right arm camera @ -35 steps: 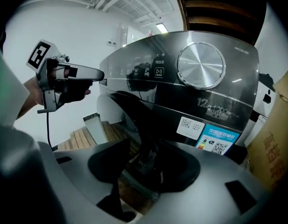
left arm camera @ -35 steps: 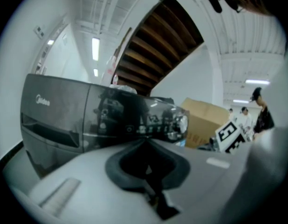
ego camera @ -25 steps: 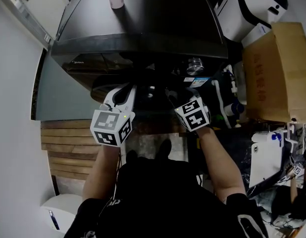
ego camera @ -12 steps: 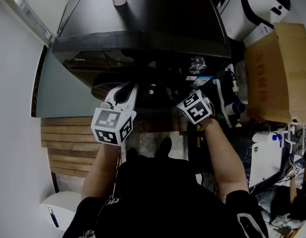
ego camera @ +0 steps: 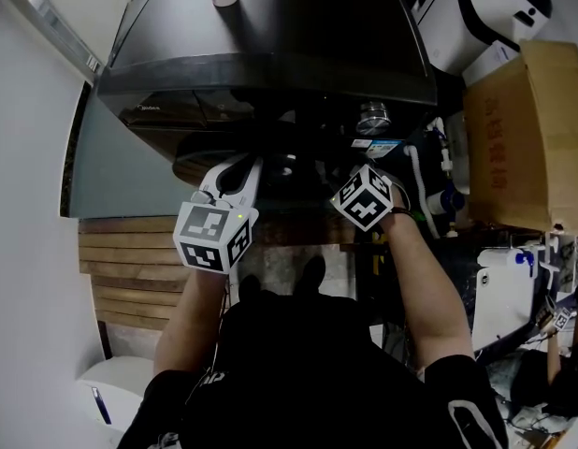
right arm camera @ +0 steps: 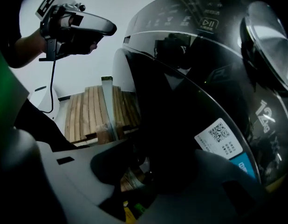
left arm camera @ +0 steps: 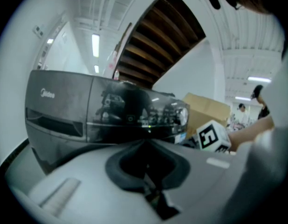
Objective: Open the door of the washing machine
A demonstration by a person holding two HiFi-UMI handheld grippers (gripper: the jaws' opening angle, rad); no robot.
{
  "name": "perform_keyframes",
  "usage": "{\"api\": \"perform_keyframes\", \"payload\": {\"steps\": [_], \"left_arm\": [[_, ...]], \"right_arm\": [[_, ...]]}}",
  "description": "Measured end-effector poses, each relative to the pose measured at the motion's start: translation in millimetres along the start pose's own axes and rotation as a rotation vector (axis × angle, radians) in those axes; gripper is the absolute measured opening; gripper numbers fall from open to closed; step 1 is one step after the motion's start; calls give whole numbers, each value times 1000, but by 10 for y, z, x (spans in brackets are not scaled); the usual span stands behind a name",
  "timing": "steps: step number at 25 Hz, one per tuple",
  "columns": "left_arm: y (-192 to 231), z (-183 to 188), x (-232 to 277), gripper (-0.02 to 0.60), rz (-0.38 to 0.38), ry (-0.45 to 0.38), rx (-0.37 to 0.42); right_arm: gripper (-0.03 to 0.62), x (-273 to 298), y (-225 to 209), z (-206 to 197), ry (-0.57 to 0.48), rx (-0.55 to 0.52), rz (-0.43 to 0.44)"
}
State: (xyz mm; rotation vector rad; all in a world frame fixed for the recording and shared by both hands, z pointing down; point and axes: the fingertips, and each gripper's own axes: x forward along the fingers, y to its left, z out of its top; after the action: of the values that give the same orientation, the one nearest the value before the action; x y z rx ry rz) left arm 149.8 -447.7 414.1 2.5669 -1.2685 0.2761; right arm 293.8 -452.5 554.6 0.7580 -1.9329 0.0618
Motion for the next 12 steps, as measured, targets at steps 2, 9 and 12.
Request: {"api": "perform_keyframes", "payload": {"steps": [2, 9, 12], "left_arm": [[8, -8, -22, 8, 12, 1, -1], [5, -57, -166, 8, 47, 11, -32], [24, -81, -277, 8, 56, 15, -30]], "right_arm": [[141, 20, 11, -8, 21, -46, 5], [143, 46, 19, -24, 4, -102, -20], [147, 38, 19, -27, -25, -82, -34]]}}
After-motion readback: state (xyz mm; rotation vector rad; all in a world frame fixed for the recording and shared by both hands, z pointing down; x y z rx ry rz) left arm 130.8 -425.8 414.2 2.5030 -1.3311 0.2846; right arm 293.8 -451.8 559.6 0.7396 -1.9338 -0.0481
